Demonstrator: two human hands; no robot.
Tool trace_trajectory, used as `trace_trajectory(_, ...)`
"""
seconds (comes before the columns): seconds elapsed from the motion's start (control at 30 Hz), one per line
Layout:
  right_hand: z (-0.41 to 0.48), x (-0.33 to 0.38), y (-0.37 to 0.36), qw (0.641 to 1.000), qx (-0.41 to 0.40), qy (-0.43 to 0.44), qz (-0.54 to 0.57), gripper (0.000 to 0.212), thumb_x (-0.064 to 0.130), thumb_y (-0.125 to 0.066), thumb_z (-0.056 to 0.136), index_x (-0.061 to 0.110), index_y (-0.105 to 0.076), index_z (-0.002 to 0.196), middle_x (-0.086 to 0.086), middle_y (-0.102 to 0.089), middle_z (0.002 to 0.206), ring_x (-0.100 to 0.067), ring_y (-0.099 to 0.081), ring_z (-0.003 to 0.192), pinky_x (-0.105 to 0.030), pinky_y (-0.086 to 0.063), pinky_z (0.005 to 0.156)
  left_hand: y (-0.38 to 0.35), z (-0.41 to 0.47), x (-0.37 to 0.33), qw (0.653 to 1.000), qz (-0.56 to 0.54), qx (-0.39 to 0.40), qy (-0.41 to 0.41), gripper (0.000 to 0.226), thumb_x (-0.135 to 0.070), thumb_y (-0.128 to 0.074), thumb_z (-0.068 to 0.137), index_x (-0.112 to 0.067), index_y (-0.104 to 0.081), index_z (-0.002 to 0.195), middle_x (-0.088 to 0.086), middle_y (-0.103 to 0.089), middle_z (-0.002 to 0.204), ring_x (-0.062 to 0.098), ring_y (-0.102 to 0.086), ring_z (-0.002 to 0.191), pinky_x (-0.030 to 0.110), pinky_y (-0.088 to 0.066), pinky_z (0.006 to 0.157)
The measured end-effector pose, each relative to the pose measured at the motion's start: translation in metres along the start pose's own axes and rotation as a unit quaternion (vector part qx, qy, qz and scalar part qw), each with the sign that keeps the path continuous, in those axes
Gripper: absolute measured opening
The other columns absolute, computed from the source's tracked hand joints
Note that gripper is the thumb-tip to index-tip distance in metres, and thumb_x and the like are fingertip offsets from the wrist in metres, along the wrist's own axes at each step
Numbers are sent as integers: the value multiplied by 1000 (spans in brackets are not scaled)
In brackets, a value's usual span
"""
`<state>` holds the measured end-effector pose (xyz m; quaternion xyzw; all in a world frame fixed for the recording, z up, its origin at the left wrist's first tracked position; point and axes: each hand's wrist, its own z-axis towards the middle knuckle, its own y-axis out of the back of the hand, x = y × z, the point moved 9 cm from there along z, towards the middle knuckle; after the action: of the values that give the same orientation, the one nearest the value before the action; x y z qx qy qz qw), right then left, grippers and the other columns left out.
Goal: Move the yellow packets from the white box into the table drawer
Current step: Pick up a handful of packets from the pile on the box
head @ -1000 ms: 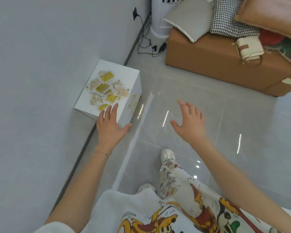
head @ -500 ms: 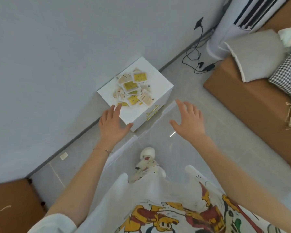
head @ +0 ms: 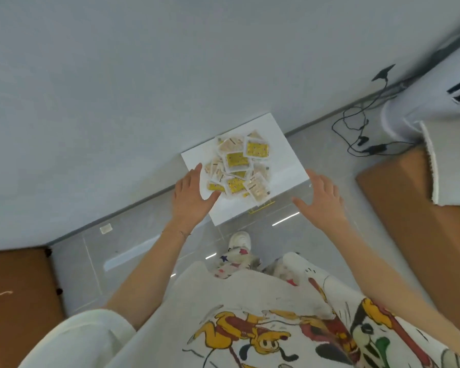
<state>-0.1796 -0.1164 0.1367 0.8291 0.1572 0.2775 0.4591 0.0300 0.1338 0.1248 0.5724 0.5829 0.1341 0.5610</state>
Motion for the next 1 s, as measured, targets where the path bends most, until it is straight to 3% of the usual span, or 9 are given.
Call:
trace_trajectory(0.17, 57, 9, 8, 1000, 8, 25, 5, 72, 44, -57, 91, 29, -20, 151, -7, -24, 153, -30, -25, 139, -50, -28, 110, -14, 27, 24, 998, -29, 23, 57, 92, -69, -48, 78, -26, -15, 153, 1, -28, 156, 28, -26, 143, 47, -21, 116)
trace_trajectory(0.37, 132, 16, -13, 998, 42, 45, 18, 72, 40, -59, 91, 25, -21, 151, -8, -23, 154, -30, -21, 142, -51, -28, 112, -49, 36, 54, 981, -100, 9, 163, 88, -56, -62, 84, -26, -17, 153, 3, -28, 156, 32, -25, 142, 49, -25, 113)
trace_trajectory(0.57, 219, 16, -94, 994, 101, 38, 26, 73, 39, -59, 91, 26, -20, 152, -10, -25, 154, -33, -26, 139, -50, -27, 109, -136, 64, 93, 918, -259, 6, 300, 93, -49, -72, 80, -27, -18, 152, 5, -32, 155, 28, -26, 143, 52, -26, 115)
trace_trajectory(0.77, 315, 21, -186, 988, 113, 77, 68, 77, 40, -63, 89, 25, -20, 151, -6, -30, 152, -29, -30, 138, -49, -32, 107, -230, 122, 135, 895, -295, -45, 332, 92, -39, -74, 81, -28, -17, 152, -1, -29, 155, 24, -26, 143, 53, -28, 114)
trace_trajectory(0.87, 357, 24, -216, 989, 98, 100, 44, 89, 48, -68, 82, 24, -18, 152, -10, -26, 155, -31, -24, 142, -50, -27, 112, -255, 145, 147, 899, -278, -91, 326, 91, -34, -75, 81, -22, -19, 152, 3, -33, 153, 25, -25, 142, 46, -24, 116)
trace_trajectory(1.0, 383, 22, -234, 989, 71, 128, 0, 100, 60, -60, 71, 24, -16, 153, -14, -20, 157, -33, -16, 145, -49, -18, 115, -266, 161, 142, 920, -202, -138, 307, 96, -51, -75, 74, -16, -26, 149, 6, -40, 148, 26, -30, 139, 35, -18, 114)
